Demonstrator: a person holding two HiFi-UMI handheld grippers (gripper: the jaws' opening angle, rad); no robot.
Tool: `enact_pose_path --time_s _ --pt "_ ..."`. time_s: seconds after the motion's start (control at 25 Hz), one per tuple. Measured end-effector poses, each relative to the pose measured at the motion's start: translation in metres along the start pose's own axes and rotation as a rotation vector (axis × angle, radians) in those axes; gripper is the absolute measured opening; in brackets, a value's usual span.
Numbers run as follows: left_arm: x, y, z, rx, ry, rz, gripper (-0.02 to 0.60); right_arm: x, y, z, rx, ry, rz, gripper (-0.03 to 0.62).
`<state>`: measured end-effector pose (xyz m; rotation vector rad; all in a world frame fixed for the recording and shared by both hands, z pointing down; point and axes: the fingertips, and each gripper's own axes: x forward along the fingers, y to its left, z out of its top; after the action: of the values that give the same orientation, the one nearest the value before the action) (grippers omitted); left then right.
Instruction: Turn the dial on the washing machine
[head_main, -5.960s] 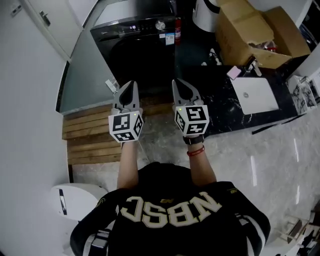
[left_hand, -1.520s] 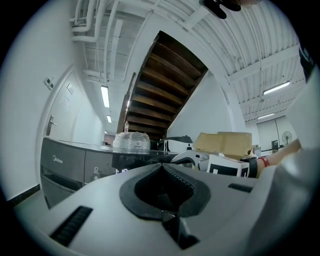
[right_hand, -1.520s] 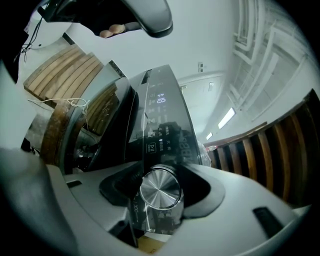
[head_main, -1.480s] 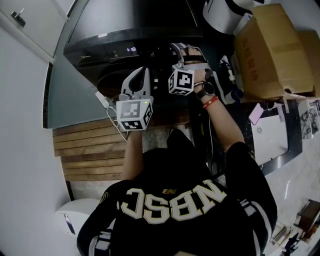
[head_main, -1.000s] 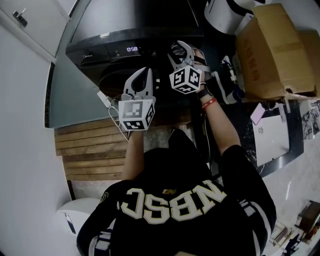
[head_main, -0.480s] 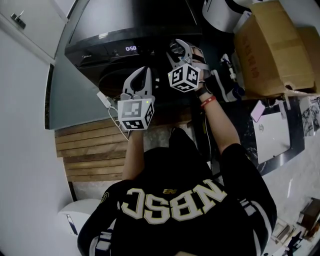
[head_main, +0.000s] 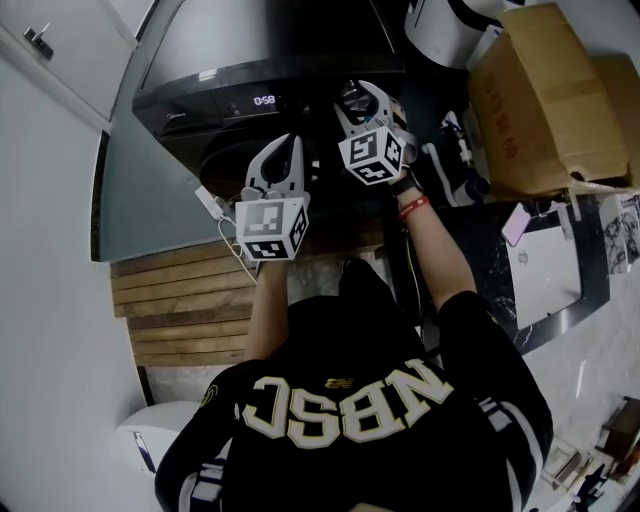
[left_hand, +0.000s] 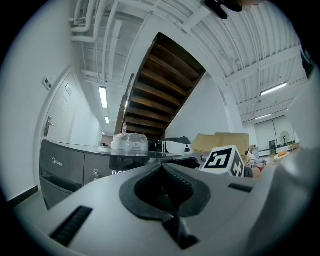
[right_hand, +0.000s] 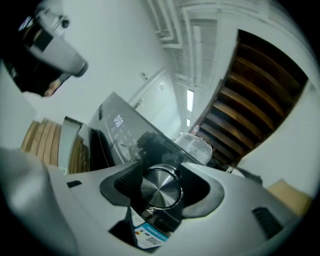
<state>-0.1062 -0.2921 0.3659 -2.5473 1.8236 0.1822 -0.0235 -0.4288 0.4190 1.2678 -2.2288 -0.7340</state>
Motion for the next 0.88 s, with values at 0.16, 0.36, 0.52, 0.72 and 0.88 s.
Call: enact_pose_path --time_s 0.16,0.36,0.52,0.72,0.88 --pt "-0.0001 0.002 0.0007 0.001 0.001 -0.002 0.014 -0.001 -0.0073 0.002 0.158 -0.01 -0.026 0.238" --pt "0.0022 0.0005 -0.0018 0.004 0.007 -0.014 0.014 -0.0006 -0.0065 0.0014 0.144 -0.005 -0.029 0.239" --pt "0.0035 -0.0005 -0.0022 0.006 0.009 -0.022 0.014 -0.0003 -0.0062 0.0014 0.145 -0.004 -0.034 0.239" --pt "0.0034 0.003 -0.0032 0.003 0.009 -0.02 0.014 0.0002 -0.0055 0.0014 0.154 -0.004 -0.036 0.239" --pt "0.0044 0.0024 -0.0022 0.005 0.006 -0.023 0.014 -0.0004 -0.0062 0.0015 0.169 -0.007 -0.04 0.239"
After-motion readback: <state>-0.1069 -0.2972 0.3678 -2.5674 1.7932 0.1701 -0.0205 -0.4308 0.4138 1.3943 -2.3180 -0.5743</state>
